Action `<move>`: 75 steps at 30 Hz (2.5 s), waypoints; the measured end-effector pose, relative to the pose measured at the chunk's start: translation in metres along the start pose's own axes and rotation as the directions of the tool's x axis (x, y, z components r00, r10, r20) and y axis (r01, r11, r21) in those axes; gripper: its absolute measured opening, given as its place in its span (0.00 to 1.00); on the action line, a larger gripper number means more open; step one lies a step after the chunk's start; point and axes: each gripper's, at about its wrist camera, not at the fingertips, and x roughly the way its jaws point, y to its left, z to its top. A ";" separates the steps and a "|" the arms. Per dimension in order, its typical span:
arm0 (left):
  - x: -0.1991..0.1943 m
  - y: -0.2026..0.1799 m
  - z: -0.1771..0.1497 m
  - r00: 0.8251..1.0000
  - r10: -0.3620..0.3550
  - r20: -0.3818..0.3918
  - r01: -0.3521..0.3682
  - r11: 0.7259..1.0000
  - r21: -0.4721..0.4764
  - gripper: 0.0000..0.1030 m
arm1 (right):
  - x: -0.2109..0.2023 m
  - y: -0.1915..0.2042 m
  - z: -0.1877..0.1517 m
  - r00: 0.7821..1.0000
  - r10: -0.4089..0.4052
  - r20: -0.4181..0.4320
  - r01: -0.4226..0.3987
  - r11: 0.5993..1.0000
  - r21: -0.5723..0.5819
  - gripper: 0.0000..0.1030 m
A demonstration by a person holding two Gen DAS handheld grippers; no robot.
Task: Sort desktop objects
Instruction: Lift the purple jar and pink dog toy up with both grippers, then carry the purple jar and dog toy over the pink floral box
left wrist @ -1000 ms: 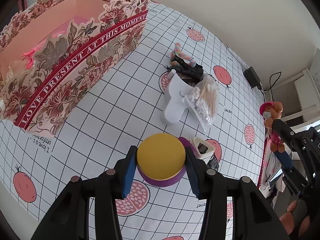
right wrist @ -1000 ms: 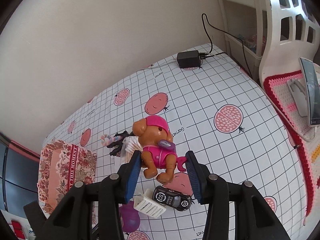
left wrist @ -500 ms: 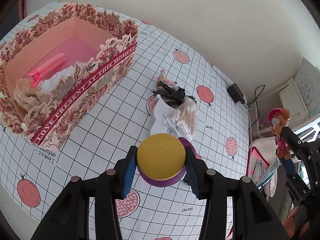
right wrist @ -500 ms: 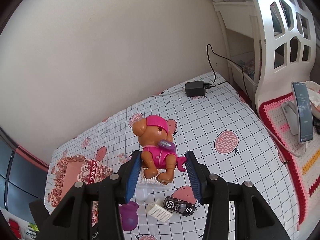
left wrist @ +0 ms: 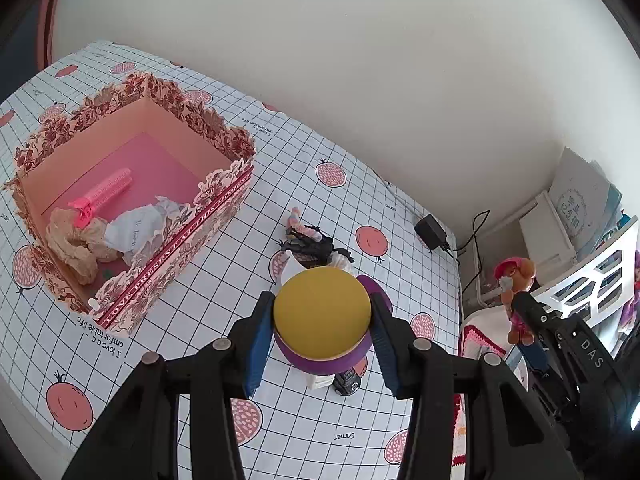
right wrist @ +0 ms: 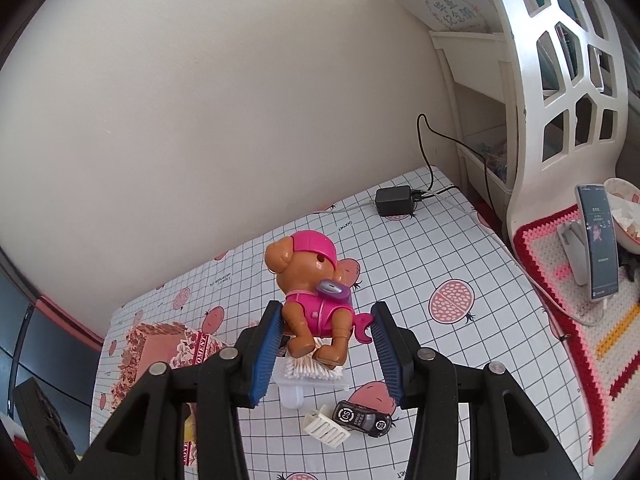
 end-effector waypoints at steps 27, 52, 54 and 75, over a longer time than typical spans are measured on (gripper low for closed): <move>-0.033 0.079 0.036 0.996 0.021 0.085 -0.009 0.990 -0.141 0.47 | 0.029 0.080 -0.040 0.997 0.049 -0.065 -0.058 0.988 -0.141 0.47; -0.080 0.178 0.058 0.978 0.100 0.182 -0.041 0.952 -0.303 0.47 | 0.029 0.195 -0.113 0.972 0.187 -0.139 -0.225 0.909 -0.352 0.47; -0.083 0.184 0.059 0.977 0.102 0.187 -0.039 0.948 -0.315 0.47 | 0.030 0.201 -0.119 0.971 0.190 -0.145 -0.231 0.901 -0.367 0.47; -0.083 0.214 0.060 0.973 0.145 0.182 -0.069 0.927 -0.369 0.47 | 0.054 0.238 -0.156 0.958 0.183 -0.221 -0.267 0.851 -0.452 0.47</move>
